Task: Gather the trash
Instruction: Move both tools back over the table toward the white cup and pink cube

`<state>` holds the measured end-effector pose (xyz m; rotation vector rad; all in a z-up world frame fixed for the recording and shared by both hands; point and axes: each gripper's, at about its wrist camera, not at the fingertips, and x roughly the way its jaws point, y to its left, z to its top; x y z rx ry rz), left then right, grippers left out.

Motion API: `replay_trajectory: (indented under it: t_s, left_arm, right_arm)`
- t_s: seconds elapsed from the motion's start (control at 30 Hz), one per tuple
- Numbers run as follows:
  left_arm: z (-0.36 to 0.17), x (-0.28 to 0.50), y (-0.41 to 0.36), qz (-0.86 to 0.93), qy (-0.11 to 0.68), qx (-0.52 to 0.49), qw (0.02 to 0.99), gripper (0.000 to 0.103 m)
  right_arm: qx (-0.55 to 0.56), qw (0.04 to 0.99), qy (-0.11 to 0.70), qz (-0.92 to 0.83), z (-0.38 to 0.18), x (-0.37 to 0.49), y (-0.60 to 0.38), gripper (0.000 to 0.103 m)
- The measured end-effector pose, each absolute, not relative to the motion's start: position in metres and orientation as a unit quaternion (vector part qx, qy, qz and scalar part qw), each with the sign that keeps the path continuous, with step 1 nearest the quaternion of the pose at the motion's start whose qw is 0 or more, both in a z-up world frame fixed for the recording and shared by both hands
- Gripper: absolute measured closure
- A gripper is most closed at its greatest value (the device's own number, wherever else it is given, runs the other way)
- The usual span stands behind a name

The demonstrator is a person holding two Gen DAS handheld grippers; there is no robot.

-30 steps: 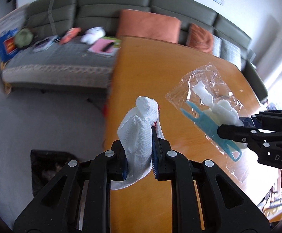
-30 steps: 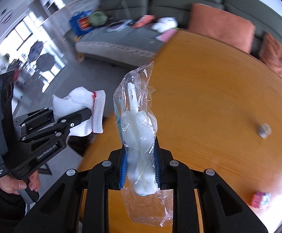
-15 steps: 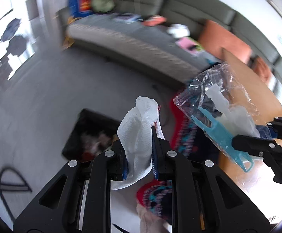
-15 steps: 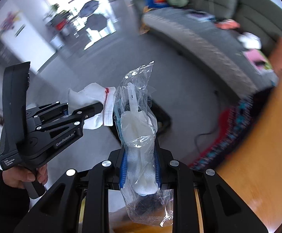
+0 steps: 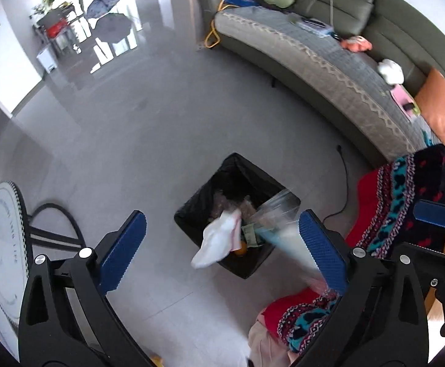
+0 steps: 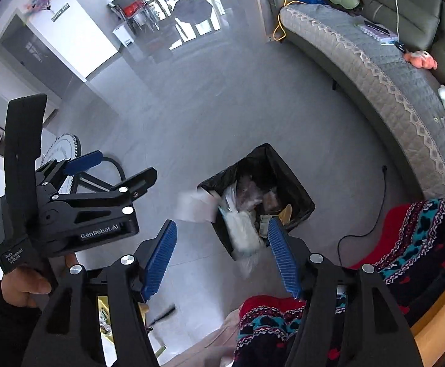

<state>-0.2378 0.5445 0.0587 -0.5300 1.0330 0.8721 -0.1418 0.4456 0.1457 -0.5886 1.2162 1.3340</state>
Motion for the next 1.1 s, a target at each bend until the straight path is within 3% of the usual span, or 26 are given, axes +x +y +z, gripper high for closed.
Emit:
replay_trajectory:
  t_s: [0.53,1.1]
  left_arm:
    - [0.088,-0.178,0.485,0.33,0.466,-0.202,0.796,0.006]
    - [0.121,-0.051,0.285,0.173,0.467,-0.117,0.859,0.006]
  right_arm:
    - [-0.201,0.635,0.513,0.542,0.18,-0.095,0.354,0.04]
    - [-0.12,0.728,0.517,0.435,0.201,-0.009,0.119,0.04]
